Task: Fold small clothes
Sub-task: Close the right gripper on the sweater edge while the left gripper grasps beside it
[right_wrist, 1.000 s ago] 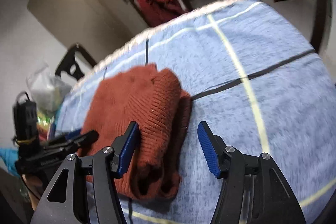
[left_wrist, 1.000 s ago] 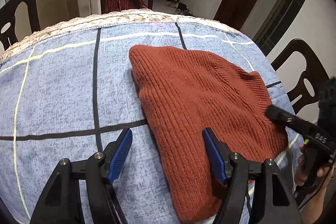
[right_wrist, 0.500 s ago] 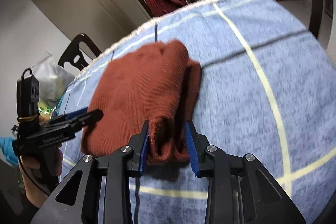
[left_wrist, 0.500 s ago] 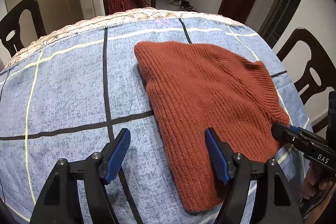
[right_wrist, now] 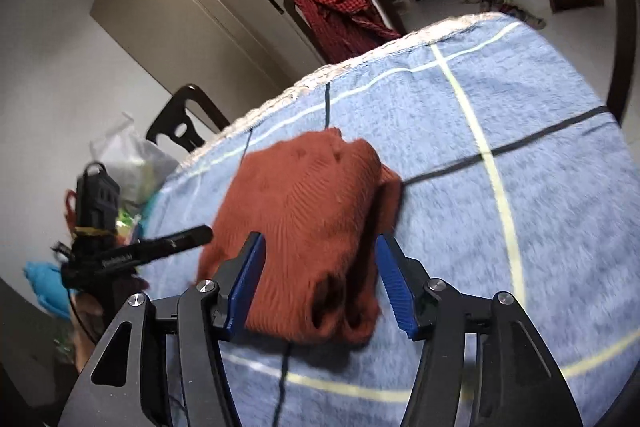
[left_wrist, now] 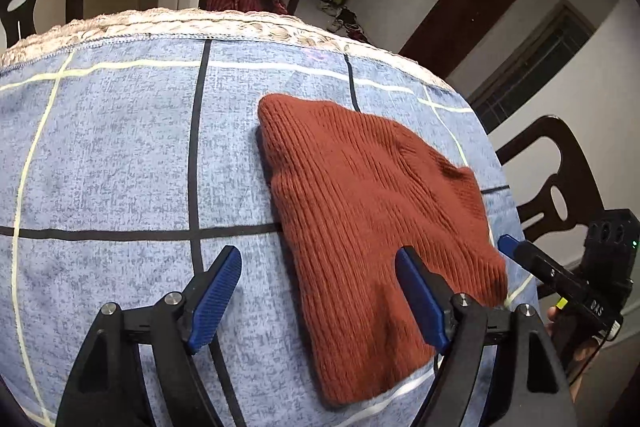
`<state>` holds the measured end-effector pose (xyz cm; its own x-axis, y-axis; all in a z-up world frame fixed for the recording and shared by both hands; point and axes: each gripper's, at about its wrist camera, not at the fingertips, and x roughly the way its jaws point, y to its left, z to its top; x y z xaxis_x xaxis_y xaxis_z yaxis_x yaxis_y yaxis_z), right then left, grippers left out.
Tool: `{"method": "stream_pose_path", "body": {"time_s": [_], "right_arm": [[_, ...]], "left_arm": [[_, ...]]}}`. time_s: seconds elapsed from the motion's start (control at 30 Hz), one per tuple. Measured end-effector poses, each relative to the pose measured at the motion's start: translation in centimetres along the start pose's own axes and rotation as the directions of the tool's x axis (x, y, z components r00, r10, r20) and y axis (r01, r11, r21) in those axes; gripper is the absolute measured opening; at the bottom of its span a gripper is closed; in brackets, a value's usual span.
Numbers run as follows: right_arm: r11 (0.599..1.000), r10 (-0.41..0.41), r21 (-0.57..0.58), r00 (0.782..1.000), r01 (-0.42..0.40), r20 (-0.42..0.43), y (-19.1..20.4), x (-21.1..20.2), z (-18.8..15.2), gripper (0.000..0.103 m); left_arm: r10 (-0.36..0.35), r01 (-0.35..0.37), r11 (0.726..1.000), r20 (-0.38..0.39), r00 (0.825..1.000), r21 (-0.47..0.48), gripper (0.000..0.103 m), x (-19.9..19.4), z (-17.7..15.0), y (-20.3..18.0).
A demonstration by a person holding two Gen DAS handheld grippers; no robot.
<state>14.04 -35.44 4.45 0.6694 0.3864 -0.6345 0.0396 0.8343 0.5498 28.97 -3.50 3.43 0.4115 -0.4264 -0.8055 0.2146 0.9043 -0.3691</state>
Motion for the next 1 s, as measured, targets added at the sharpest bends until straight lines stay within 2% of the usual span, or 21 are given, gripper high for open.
{"method": "stream_pose_path", "body": {"time_s": [0.07,0.2,0.43,0.63,0.73,1.0], "right_arm": [[0.999,0.000,0.033,1.000,0.001,-0.026,-0.5,0.9,0.6,0.058],[0.996,-0.001,0.091,0.999,0.006,-0.051,-1.7,2.4,1.2,0.058],[0.986,0.087,0.157,0.985,-0.064,-0.146,-3.2,4.6,0.5,0.058],[0.982,0.140,0.146,0.978,-0.117,-0.154,-2.6,5.4,0.4,0.059],[0.983,0.142,0.141,0.976,-0.119,-0.163,-2.4,5.7,0.8,0.059],[0.983,0.132,0.150,0.973,-0.104,-0.189,-2.0,6.2,1.2,0.059]], "left_arm": [[-0.018,0.018,1.000,-0.017,1.000,-0.001,0.081,0.6,0.2,-0.2],[-0.002,0.003,1.000,-0.040,0.999,0.017,0.081,1.7,0.0,-0.9],[-0.010,0.011,1.000,-0.065,0.998,0.010,0.081,2.5,0.0,-0.8],[-0.033,0.032,0.999,-0.097,0.995,-0.007,0.081,3.3,0.1,-0.2],[-0.062,0.058,0.997,-0.090,0.994,-0.045,0.081,3.4,0.3,0.3],[-0.087,0.081,0.994,-0.089,0.992,-0.070,0.080,3.3,0.5,0.6]]}}
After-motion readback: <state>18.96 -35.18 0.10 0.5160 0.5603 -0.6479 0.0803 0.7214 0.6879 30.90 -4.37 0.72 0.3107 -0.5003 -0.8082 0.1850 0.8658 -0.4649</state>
